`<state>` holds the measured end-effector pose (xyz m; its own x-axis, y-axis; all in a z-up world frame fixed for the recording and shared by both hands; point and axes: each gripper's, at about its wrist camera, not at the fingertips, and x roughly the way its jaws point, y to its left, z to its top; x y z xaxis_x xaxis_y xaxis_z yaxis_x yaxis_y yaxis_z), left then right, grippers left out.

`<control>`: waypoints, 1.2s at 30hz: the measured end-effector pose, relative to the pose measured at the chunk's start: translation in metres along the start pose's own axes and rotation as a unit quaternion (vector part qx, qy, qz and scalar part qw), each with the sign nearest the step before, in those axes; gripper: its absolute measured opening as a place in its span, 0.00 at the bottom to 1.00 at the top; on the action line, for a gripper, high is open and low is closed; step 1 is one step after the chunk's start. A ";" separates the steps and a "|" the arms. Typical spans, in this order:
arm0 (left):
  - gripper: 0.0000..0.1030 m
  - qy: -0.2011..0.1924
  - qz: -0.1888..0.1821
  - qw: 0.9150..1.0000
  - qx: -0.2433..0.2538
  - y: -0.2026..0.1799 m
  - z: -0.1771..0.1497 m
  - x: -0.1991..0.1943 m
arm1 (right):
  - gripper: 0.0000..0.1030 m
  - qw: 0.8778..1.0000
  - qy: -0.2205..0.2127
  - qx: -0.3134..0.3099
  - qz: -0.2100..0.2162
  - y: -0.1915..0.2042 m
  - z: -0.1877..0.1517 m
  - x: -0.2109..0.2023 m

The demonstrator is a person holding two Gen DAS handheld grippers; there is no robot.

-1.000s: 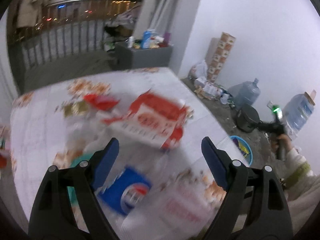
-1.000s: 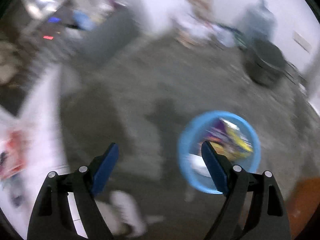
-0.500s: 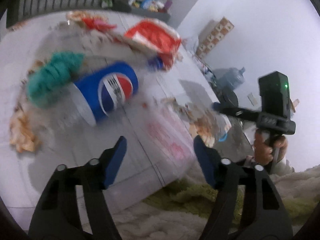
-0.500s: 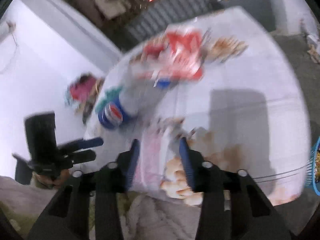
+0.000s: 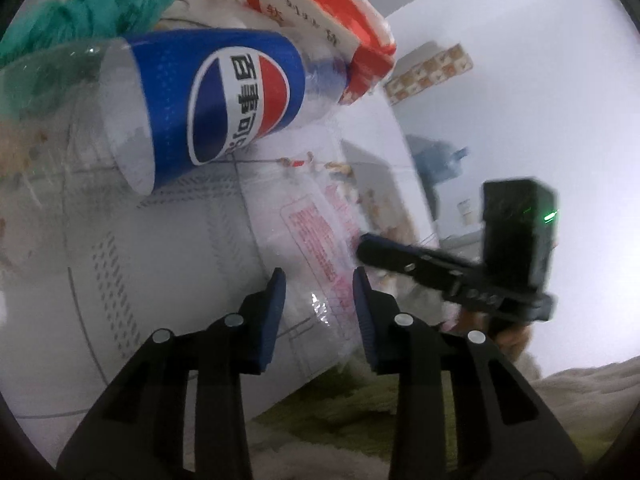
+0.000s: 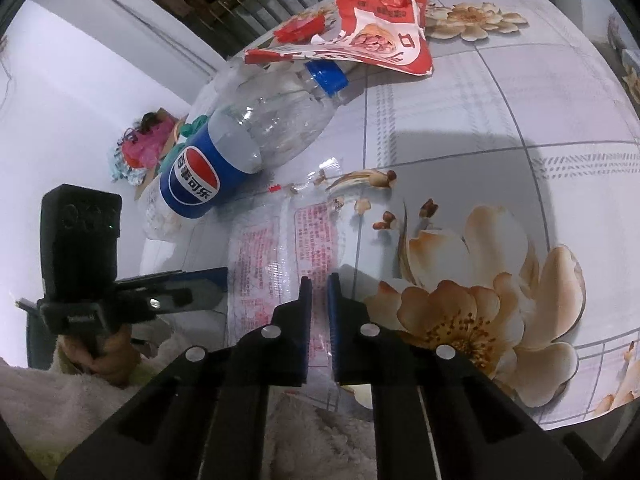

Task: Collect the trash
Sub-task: 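Move back to the table and grasp the clear plastic bag with the left gripper, then grasp the red-and-white snack bag with the right gripper while the left holds the clear bag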

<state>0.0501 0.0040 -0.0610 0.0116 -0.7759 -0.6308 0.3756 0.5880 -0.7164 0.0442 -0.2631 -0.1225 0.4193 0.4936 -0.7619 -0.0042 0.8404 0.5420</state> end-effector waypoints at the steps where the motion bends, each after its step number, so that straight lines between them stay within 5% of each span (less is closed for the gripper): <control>1: 0.30 -0.010 -0.022 1.000 -0.002 -0.001 0.000 -0.004 | 0.07 1.000 0.000 0.002 0.003 -0.001 0.000 0.002; 3: 0.30 -0.025 -0.079 0.997 -0.006 -0.003 0.000 -0.010 | 0.07 1.000 0.000 0.008 0.011 -0.006 0.000 0.000; 6: 0.30 -0.016 -0.116 0.993 -0.017 -0.005 0.002 -0.003 | 0.07 0.999 -0.002 0.019 0.026 -0.011 -0.002 -0.003; 14: 0.09 0.014 -0.048 0.999 -0.013 -0.015 -0.001 0.023 | 0.02 0.999 -0.005 0.036 0.038 -0.026 -0.004 -0.017; 18: 0.02 -0.024 -0.015 0.999 0.040 -0.035 -0.001 0.004 | 0.03 0.998 -0.022 0.037 0.051 -0.029 0.002 -0.032; 26: 0.01 -0.113 -0.001 0.986 0.123 -0.075 0.001 -0.047 | 0.07 0.988 -0.139 0.049 0.043 -0.043 0.046 -0.093; 31: 0.01 -0.165 0.012 0.977 0.137 -0.082 0.010 -0.073 | 0.33 0.983 -0.171 0.070 0.018 -0.052 0.075 -0.086; 36: 0.01 -0.207 0.041 0.970 0.124 -0.074 0.030 -0.082 | 0.38 0.982 -0.165 0.093 0.005 -0.061 0.100 -0.053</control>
<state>0.0489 0.0178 0.0524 0.4021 -0.7840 -0.4730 0.5685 0.6187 -0.5423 0.1136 -0.3628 -0.0798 0.6910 0.3760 -0.6174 0.1441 0.7653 0.6273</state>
